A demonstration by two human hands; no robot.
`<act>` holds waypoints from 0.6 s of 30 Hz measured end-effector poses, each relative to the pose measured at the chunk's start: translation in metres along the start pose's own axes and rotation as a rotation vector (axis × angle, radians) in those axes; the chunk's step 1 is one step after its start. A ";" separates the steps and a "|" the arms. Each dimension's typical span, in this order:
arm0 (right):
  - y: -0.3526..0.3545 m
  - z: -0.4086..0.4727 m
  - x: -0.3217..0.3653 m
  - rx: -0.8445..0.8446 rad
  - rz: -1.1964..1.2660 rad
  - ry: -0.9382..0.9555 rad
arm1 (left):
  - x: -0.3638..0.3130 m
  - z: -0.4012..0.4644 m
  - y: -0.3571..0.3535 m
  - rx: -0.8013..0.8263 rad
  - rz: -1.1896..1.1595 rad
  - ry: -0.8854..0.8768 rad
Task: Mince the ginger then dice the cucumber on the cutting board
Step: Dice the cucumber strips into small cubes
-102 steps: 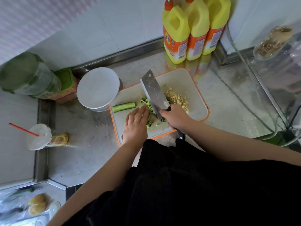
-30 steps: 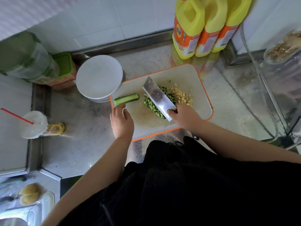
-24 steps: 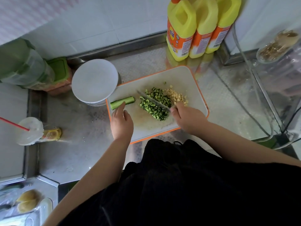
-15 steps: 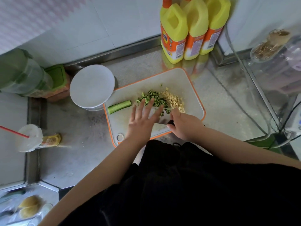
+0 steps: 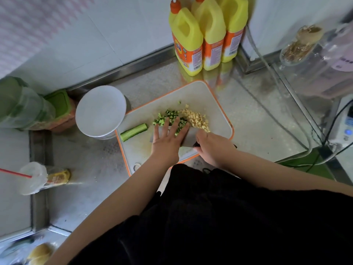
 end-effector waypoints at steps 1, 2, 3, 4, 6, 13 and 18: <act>0.002 -0.002 -0.001 -0.008 0.007 -0.002 | 0.004 0.001 -0.002 0.019 -0.016 0.017; 0.003 -0.004 -0.003 -0.014 0.020 -0.005 | 0.009 0.001 -0.004 0.036 -0.030 0.035; 0.005 -0.006 -0.005 -0.020 0.033 -0.009 | 0.012 0.001 -0.006 0.053 -0.036 0.048; 0.007 -0.008 -0.007 -0.027 0.039 -0.013 | 0.016 0.001 -0.009 0.066 -0.036 0.055; 0.008 -0.011 -0.011 -0.039 0.028 -0.028 | 0.025 0.002 -0.014 0.079 -0.048 0.077; 0.012 -0.020 -0.028 -0.053 0.020 -0.112 | 0.044 0.011 -0.022 0.078 -0.152 0.117; 0.016 -0.027 -0.048 -0.088 0.054 -0.220 | 0.057 0.016 -0.027 0.092 -0.259 0.161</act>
Point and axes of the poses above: each hand's wrist, its own z-axis towards the middle knuckle, its own y-axis out of the back of the hand, x = y × z, the point moved 6 cm from there along z, towards the middle knuckle, and after that the axes turned 14 degrees about -x, right-handed, at the moved point
